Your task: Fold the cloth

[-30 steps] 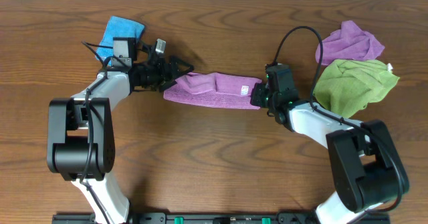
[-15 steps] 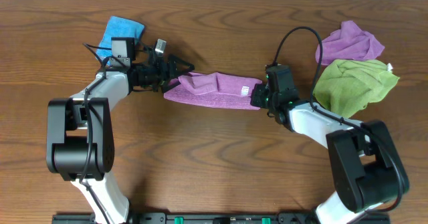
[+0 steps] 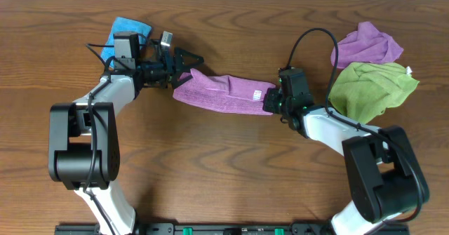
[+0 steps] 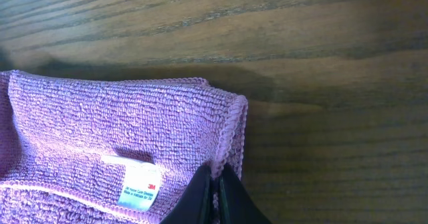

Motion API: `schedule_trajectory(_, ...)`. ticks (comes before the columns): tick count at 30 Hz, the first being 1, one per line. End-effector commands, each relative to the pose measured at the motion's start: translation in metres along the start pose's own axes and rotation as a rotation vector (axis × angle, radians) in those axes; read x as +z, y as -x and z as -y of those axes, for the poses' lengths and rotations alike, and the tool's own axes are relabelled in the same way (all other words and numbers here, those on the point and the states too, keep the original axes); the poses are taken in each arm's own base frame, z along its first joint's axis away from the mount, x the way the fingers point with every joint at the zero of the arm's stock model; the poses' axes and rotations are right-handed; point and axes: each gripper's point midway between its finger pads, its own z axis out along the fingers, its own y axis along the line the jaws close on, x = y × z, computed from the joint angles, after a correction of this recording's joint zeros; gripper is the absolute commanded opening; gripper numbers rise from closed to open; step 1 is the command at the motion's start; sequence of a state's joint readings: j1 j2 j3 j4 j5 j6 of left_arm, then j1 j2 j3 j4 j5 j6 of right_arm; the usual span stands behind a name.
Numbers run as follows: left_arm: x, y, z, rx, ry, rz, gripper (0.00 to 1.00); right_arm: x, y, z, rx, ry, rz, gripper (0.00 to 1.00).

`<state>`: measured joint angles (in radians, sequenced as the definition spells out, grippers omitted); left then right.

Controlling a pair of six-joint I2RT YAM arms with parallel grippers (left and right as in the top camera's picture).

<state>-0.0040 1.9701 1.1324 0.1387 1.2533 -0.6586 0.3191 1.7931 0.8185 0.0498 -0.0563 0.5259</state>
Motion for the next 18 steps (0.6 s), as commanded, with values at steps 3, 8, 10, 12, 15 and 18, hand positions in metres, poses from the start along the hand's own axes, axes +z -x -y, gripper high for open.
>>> schedule_trajectory(3, 0.007, 0.003, 0.004, 0.036, 0.011, 0.002, 0.84, 0.0, 0.004, -0.007, -0.008, 0.011, 0.008, 0.07)
schedule_trajectory(8, 0.018, -0.003, 0.002, 0.07, 0.034, -0.01, 0.86, 0.0, 0.004, -0.007, -0.008, 0.011, 0.008, 0.07)
schedule_trajectory(10, 0.023, -0.006, 0.001, 0.09, 0.046, -0.016, 0.87, 0.0, 0.004, -0.007, -0.008, 0.011, 0.008, 0.07)
schedule_trajectory(12, 0.026, -0.009, -0.003, 0.095, 0.068, -0.021, 0.87, 0.0, 0.004, -0.007, -0.008, 0.011, 0.008, 0.07)
schedule_trajectory(15, 0.028, -0.014, -0.007, 0.099, 0.082, -0.033, 0.87, 0.0, 0.004, -0.007, -0.008, 0.011, 0.008, 0.06)
schedule_trajectory(18, 0.028, -0.016, -0.011, 0.097, 0.099, -0.038, 0.87, 0.0, 0.004, -0.007, -0.008, 0.011, 0.008, 0.06)
